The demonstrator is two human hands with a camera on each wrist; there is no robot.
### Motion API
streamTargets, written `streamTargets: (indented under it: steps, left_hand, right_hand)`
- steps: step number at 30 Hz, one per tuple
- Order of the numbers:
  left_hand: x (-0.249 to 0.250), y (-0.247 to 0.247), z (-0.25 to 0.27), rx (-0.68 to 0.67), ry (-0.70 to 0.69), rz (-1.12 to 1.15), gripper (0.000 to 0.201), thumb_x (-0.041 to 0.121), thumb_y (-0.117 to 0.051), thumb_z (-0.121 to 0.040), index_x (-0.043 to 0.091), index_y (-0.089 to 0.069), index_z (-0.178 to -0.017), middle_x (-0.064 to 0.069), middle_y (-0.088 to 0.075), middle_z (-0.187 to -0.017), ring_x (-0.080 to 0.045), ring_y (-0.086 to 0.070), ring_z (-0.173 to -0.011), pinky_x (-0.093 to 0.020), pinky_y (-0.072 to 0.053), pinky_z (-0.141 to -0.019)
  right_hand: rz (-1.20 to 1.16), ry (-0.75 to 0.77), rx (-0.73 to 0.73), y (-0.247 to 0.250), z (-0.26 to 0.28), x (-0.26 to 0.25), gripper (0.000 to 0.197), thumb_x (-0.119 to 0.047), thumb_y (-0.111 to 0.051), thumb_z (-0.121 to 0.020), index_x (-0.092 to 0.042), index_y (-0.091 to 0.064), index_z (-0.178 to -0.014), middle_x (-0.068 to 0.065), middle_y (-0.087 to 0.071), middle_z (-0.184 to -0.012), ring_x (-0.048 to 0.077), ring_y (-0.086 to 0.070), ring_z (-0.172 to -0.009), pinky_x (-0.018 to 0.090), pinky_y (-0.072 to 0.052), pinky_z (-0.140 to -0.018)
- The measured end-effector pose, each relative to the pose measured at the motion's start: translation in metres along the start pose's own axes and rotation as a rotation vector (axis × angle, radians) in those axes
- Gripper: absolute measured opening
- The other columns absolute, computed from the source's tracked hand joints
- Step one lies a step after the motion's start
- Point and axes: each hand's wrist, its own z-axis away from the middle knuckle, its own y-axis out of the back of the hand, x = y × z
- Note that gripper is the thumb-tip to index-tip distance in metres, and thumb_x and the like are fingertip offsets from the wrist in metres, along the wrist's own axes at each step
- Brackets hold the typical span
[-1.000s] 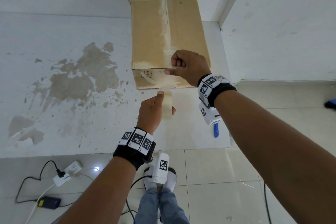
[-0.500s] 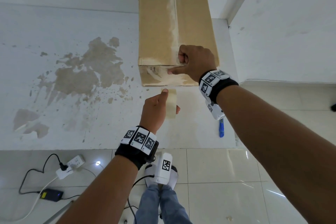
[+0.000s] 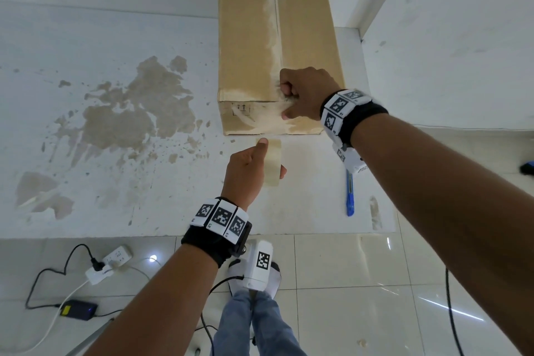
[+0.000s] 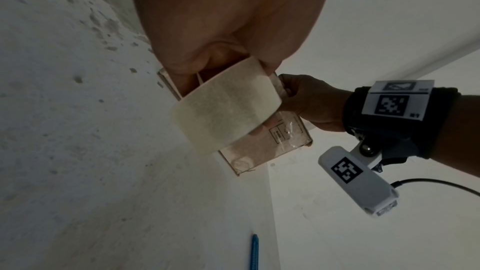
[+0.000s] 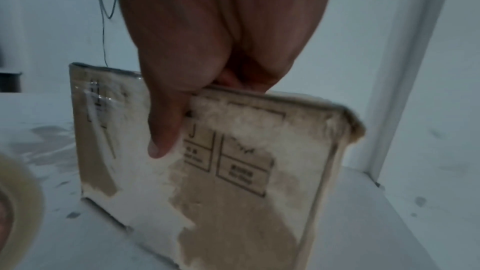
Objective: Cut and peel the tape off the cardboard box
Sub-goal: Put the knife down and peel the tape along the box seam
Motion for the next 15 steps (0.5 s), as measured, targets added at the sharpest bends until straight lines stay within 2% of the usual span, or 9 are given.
streamTargets:
  steps: [3,5,8,11,13,15]
  left_hand:
    - [0.001,0.001,0.001,0.004,-0.009,-0.035,0.065,0.039,-0.035,-0.108,0.005,-0.077,-0.071,-0.007,-0.079,-0.073,-0.013,-0.074,-0.069,-0.009,-0.050,-0.066]
    - [0.000,0.002,0.001,0.000,-0.020,-0.044,0.066,0.039,-0.034,-0.109,0.005,-0.077,-0.071,-0.008,-0.080,-0.074,-0.011,-0.073,-0.067,-0.004,-0.047,-0.064]
    - [-0.001,0.005,0.001,-0.004,-0.030,-0.053,0.065,0.038,-0.035,-0.109,0.005,-0.076,-0.071,-0.007,-0.080,-0.074,-0.009,-0.072,-0.066,-0.006,-0.048,-0.064]
    - [-0.001,0.004,-0.001,-0.006,-0.037,-0.073,0.066,0.039,-0.034,-0.109,0.007,-0.077,-0.070,-0.005,-0.080,-0.073,-0.009,-0.073,-0.068,-0.009,-0.050,-0.068]
    - [0.000,0.004,-0.001,-0.010,-0.030,-0.077,0.066,0.039,-0.034,-0.109,0.007,-0.078,-0.071,-0.004,-0.080,-0.075,-0.014,-0.074,-0.073,-0.013,-0.051,-0.072]
    - [0.001,0.003,-0.002,-0.012,-0.024,-0.074,0.065,0.040,-0.034,-0.108,0.010,-0.077,-0.068,-0.003,-0.080,-0.074,-0.013,-0.074,-0.072,-0.021,-0.053,-0.077]
  right_hand:
    - [0.003,0.058,-0.051,0.006,0.000,0.005,0.042,-0.013,-0.084,-0.070,-0.018,-0.046,-0.088,-0.015,-0.045,-0.070,0.021,-0.049,-0.073,0.027,-0.037,-0.068]
    - [0.039,0.067,-0.108,0.012,-0.005,0.005,0.042,-0.008,-0.082,-0.070,-0.017,-0.046,-0.088,-0.010,-0.046,-0.073,0.022,-0.049,-0.075,0.028,-0.037,-0.068]
    - [0.111,0.059,-0.177,0.020,-0.012,0.000,0.040,-0.004,-0.080,-0.069,-0.016,-0.048,-0.089,-0.008,-0.049,-0.075,0.023,-0.051,-0.077,0.030,-0.040,-0.067]
    - [0.150,-0.007,-0.135,0.017,-0.014,-0.008,0.033,-0.005,-0.079,-0.068,-0.015,-0.052,-0.085,-0.012,-0.048,-0.068,0.023,-0.053,-0.075,0.025,-0.035,-0.053]
    - [0.104,-0.071,-0.103,0.012,-0.014,-0.009,0.034,-0.012,-0.085,-0.064,-0.016,-0.055,-0.079,-0.008,-0.054,-0.069,0.023,-0.056,-0.074,0.021,-0.032,-0.049]
    - [0.004,-0.139,-0.053,0.007,-0.014,-0.008,0.043,-0.027,-0.093,-0.057,-0.020,-0.053,-0.068,-0.004,-0.063,-0.074,0.021,-0.058,-0.070,0.020,-0.035,-0.050]
